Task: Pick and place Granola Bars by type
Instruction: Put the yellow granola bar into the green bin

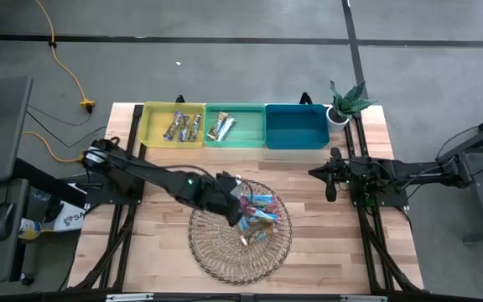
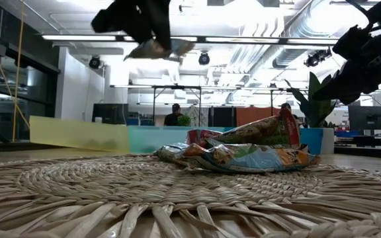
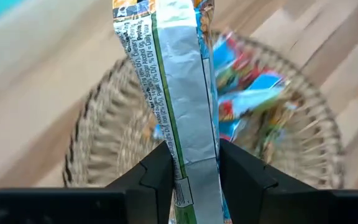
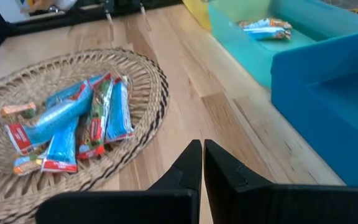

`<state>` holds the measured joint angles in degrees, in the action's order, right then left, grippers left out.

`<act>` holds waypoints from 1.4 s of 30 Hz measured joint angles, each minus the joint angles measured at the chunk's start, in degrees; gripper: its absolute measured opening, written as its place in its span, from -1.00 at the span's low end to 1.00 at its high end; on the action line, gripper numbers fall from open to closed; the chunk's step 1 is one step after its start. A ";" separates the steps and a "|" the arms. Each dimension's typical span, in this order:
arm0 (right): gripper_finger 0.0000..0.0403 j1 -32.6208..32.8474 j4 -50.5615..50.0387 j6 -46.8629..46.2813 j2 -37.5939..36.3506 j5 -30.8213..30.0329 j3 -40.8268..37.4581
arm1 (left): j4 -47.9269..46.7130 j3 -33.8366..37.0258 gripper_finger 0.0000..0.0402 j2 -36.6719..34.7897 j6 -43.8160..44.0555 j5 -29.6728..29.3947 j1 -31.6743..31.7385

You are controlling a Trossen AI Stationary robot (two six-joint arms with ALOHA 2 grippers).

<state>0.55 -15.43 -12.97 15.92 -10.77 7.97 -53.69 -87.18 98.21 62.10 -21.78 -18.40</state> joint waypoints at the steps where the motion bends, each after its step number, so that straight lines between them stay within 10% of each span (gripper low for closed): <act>1: -1.00 0.01 -0.14 0.00 0.00 0.01 0.00 | 0.78 0.03 -0.45 -1.01 -1.72 -0.06 0.47; 9: -1.00 0.00 -0.19 0.00 0.15 0.02 0.00 | 13.77 0.00 -0.45 -6.78 -21.19 3.58 4.16; 19: -1.00 0.01 0.05 0.00 1.27 0.01 -0.02 | 22.06 -0.02 -0.45 -8.13 -35.96 24.22 11.82; 32: -1.00 -0.01 -0.19 0.00 1.72 0.01 -0.02 | 27.82 0.00 -0.45 -8.09 -43.67 55.73 24.95; 42: -1.00 -0.01 -0.19 0.00 1.70 0.01 -0.02 | 29.12 0.00 -0.45 -8.08 -45.36 64.14 38.13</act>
<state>0.54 -15.62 -12.97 17.63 -10.76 7.94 -24.57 -87.18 90.13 16.74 42.36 19.73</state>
